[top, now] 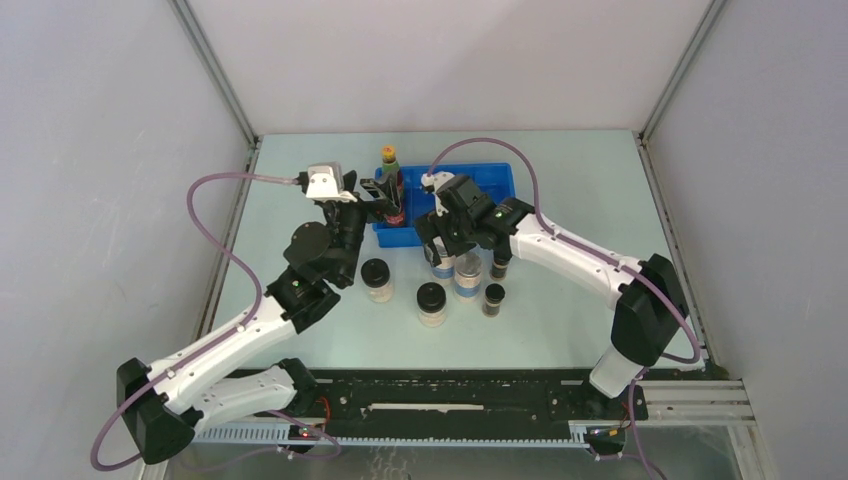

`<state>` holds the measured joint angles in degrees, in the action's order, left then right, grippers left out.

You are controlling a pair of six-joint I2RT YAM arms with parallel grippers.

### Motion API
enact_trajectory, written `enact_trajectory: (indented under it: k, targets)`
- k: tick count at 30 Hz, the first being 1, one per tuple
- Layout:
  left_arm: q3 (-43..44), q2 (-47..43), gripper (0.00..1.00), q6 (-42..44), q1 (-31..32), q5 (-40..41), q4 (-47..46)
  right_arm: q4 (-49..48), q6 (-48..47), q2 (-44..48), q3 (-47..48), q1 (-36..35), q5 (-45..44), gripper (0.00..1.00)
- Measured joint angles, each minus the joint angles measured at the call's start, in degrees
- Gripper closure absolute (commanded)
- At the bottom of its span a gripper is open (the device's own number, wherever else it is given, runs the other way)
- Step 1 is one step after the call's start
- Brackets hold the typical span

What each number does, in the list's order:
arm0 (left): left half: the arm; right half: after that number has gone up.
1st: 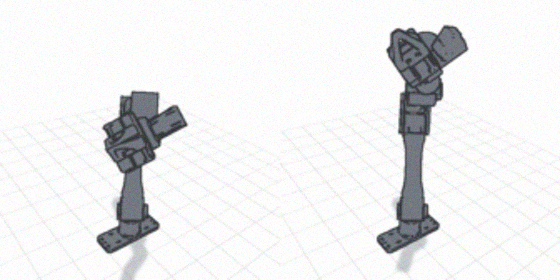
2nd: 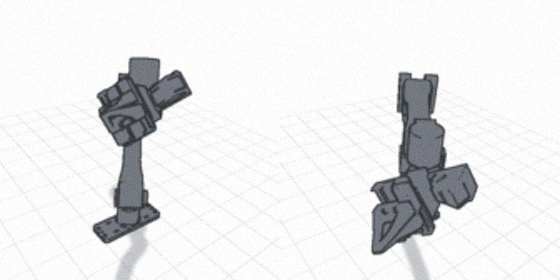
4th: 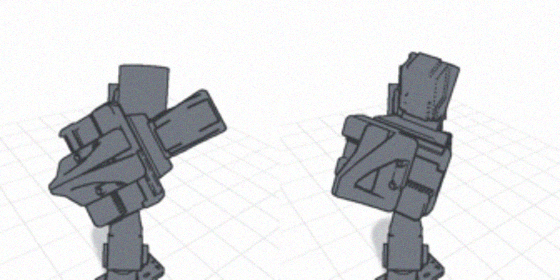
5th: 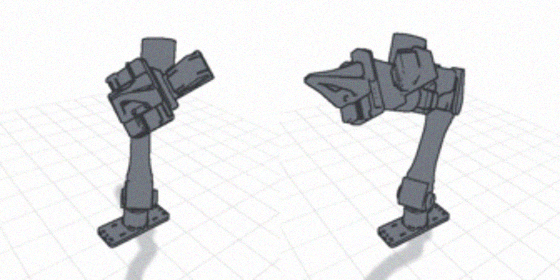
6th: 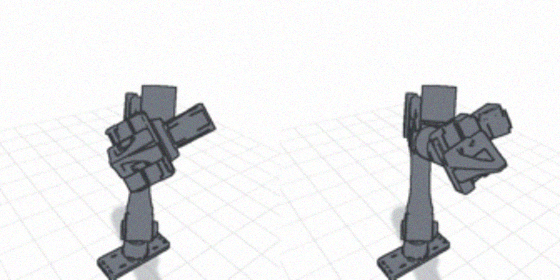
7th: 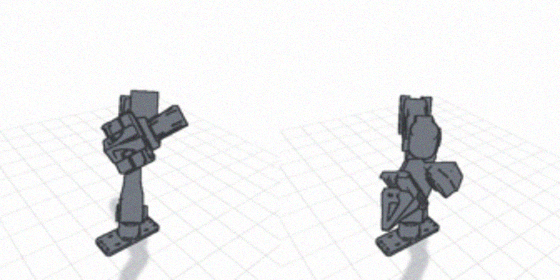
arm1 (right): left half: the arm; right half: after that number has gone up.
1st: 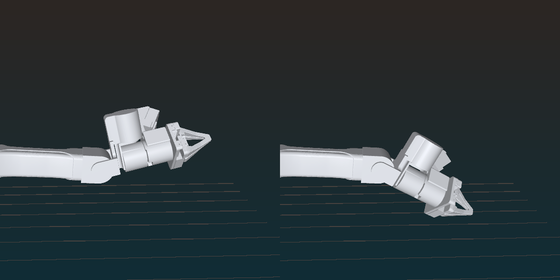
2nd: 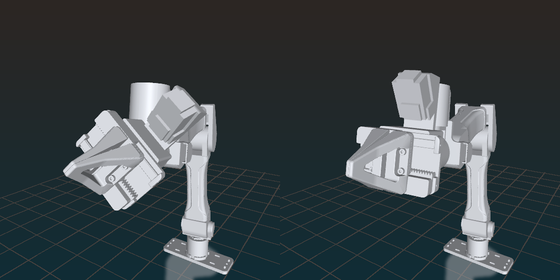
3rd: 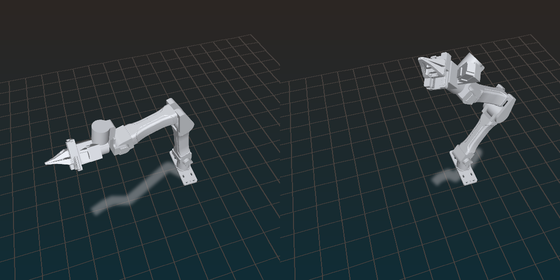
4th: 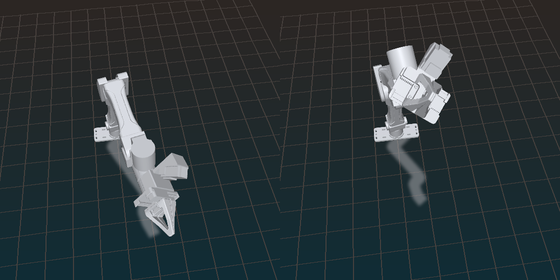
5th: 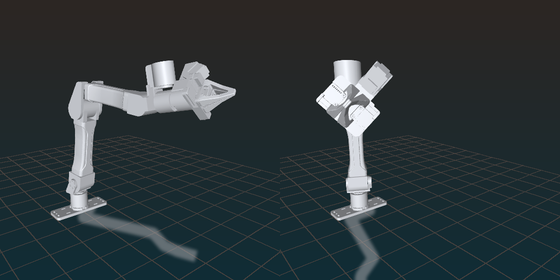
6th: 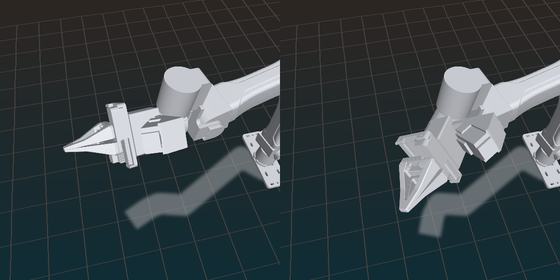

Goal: Organize the condiment bottles
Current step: Pick up the bottle from the center of the board.

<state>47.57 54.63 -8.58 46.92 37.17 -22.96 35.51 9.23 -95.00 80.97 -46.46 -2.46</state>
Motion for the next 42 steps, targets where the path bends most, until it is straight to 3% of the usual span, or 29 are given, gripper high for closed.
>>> enact_trajectory:
  k: [10, 21, 32, 42]
  targets:
    - [0.0, 0.0, 0.18, 0.0, 0.0, 0.0, -0.3, -0.1, 0.0, -1.8, 0.2, 0.4, 1.3, 0.08]
    - [-1.7, 0.0, 0.18, 0.0, 0.1, 0.2, -1.4, 0.0, -0.8, -2.8, 0.2, 0.7, 1.3, 0.39]
    - [-1.8, -0.8, 0.18, 0.0, 0.1, 0.2, -1.8, 1.4, -1.4, -3.3, 1.3, 0.7, 1.0, 0.98]
    - [-2.1, -3.5, 0.18, 0.0, 0.1, 0.2, -1.8, 3.3, -1.5, -3.3, 2.7, 0.5, -1.0, 1.0]
